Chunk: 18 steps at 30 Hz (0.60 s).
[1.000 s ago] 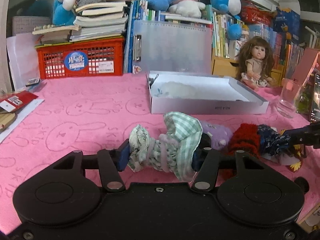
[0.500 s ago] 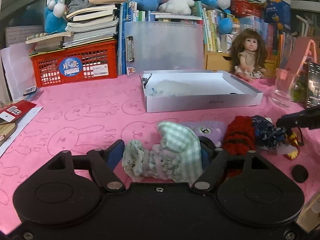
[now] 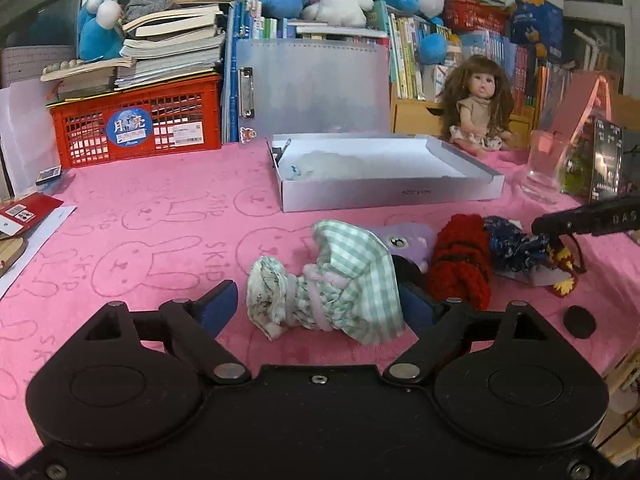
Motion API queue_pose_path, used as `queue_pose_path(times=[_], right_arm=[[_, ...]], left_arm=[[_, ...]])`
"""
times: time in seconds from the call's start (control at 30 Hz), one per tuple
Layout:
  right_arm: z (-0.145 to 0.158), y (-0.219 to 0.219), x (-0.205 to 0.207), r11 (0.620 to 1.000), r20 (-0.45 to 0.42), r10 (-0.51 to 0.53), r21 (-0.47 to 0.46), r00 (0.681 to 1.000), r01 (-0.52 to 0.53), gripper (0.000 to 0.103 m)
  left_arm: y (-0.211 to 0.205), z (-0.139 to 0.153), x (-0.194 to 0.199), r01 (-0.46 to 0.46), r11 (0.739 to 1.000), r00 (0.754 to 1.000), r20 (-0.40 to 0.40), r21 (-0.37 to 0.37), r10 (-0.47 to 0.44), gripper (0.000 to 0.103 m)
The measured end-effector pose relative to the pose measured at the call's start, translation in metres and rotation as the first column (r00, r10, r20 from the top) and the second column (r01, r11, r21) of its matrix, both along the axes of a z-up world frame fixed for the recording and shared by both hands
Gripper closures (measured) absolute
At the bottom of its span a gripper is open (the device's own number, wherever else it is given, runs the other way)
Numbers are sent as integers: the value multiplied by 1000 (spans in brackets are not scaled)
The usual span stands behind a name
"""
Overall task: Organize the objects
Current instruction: 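Close the left gripper on the green-checked cloth bundle and lift it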
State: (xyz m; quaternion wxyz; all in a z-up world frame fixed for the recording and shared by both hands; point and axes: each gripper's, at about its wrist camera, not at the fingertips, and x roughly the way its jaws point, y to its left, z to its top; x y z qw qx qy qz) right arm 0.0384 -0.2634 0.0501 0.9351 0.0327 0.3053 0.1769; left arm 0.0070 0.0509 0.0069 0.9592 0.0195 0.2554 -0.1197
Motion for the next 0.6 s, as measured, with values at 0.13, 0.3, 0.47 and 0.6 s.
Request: queue_pose_path(times=[0.13, 0.3, 0.47, 0.6], right_arm=[[-1, -1, 0, 1000, 0, -5, 0, 1000, 5, 67], [-1, 0, 0, 1000, 2, -8, -4, 1000, 8, 67], [-2, 0, 1, 1000, 1, -8, -2, 1000, 8, 67], [-3, 0, 0, 1000, 0, -7, -3, 1000, 7, 67]], left_arm=[[13, 4, -2, -14, 997, 1000, 7, -75, 14, 24], [18, 0, 5, -40, 994, 999, -21, -100, 38, 25], [14, -12, 22, -73, 991, 993, -97, -110, 62, 30], [13, -12, 26, -115, 987, 990, -93, -110, 105, 53]])
